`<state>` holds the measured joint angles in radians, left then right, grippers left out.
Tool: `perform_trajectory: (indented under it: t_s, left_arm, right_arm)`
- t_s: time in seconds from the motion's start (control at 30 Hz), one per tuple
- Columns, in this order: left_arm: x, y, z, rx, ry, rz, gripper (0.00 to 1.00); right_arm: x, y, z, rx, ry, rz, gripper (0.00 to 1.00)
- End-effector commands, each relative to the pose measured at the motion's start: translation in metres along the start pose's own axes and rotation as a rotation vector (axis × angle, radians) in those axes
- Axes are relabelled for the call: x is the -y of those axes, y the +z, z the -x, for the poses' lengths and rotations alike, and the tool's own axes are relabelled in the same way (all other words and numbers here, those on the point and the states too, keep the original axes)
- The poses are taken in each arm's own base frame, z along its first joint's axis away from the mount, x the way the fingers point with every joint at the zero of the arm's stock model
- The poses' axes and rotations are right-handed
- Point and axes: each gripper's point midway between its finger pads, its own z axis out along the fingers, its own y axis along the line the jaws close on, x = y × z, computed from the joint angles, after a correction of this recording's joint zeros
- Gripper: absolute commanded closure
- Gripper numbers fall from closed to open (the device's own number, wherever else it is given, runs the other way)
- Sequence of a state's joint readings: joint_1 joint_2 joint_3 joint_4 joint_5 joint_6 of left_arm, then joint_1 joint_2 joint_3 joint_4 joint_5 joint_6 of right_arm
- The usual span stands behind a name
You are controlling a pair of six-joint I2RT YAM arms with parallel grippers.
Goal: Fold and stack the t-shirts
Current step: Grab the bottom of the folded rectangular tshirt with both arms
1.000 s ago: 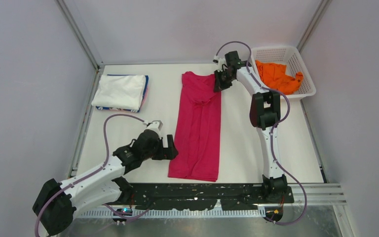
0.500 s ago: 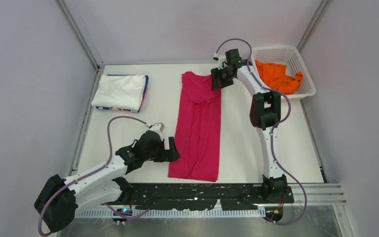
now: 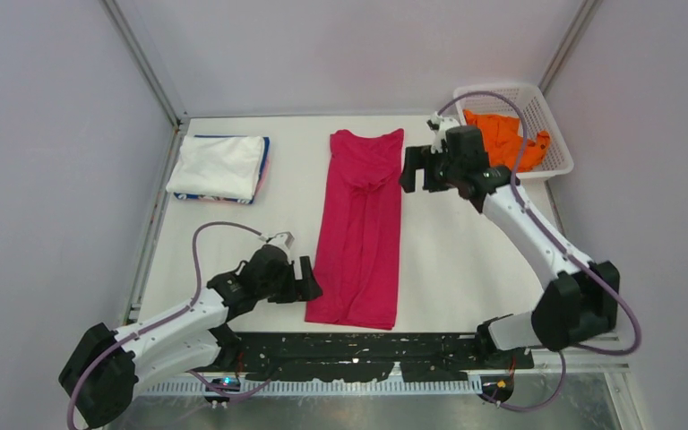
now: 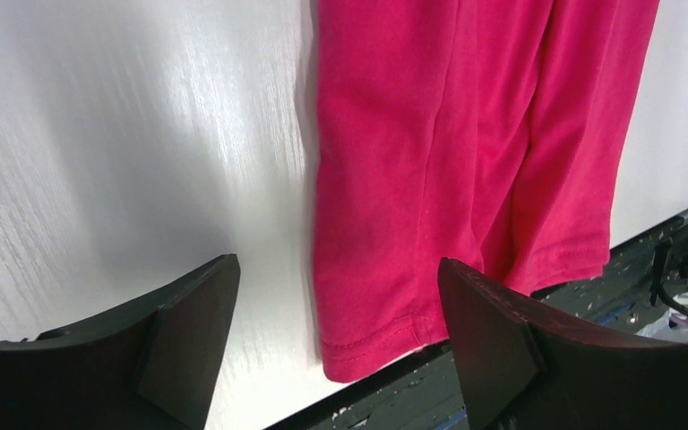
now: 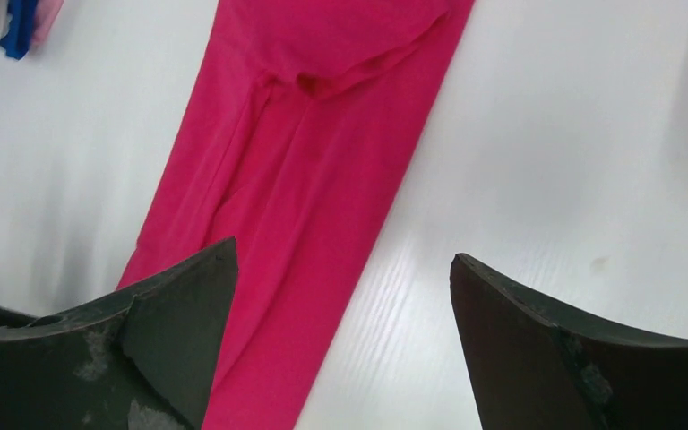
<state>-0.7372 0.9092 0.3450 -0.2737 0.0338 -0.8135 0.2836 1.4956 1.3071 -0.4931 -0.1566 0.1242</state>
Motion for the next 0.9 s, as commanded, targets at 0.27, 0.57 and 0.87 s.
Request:
perform_trajectory:
  t_s: [0.27,0.57,0.87]
  left_arm:
    - [0.006,-0.002,-0.041,-0.129,0.016,-0.049,0.33]
    - [-0.007,0.009,-0.048,-0.145,0.018,0.031,0.5]
    - [-0.01,0.004,-0.069,-0.181,-0.002,0.055,0.57]
  right_arm:
    - [-0.092,-0.046,-0.225,-0.268,0.22,0.058,0.0]
    - [-0.137,-0.072,-0.304,-0.423,0.26,0.162,0.14]
    - [-0.141,-0.073,-0.326,-0.438,0.29,0.141,0.28]
